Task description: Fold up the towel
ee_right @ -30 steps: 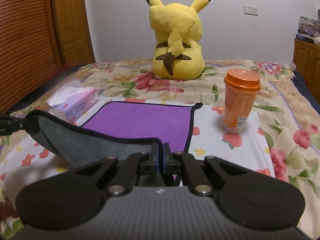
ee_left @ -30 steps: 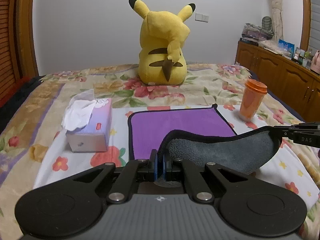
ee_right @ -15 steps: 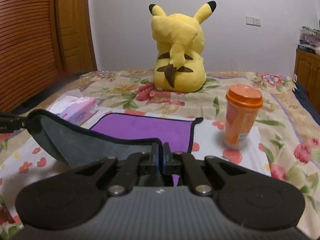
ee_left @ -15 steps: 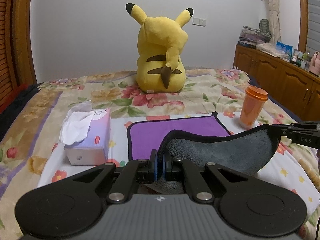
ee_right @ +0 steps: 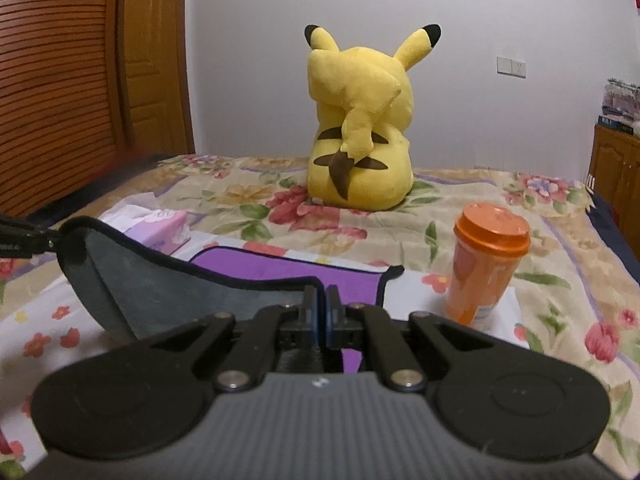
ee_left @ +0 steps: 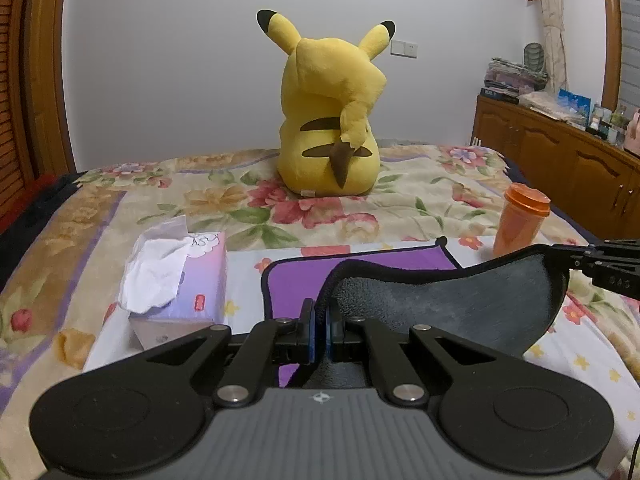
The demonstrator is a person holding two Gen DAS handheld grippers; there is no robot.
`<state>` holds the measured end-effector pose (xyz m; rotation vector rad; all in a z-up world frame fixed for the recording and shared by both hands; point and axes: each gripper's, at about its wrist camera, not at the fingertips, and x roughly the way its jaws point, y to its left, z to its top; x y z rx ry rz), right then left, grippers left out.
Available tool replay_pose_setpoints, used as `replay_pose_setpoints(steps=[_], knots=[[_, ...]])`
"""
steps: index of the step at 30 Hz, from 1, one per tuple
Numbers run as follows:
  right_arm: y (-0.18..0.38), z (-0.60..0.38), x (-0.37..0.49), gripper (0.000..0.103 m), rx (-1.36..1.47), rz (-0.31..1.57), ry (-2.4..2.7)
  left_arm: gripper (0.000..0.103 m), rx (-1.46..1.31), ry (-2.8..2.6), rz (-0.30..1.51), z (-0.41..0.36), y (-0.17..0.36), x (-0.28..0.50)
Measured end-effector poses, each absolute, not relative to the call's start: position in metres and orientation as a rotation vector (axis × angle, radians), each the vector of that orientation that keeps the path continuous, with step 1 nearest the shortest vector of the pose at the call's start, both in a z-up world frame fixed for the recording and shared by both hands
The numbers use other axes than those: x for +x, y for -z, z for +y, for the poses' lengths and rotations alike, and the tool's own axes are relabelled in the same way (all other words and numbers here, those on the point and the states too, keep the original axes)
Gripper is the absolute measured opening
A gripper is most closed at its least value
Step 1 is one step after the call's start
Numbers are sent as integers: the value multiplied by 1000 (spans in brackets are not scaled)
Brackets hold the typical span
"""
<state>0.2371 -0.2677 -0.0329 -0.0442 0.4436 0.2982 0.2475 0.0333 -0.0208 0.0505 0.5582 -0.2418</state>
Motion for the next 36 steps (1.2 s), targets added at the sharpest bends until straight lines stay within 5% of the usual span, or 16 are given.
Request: replay_pose_setpoints(steps=[36], knots=[[39,-267,293,4,-131,368,-252,7,94,209,521,29,33,320]])
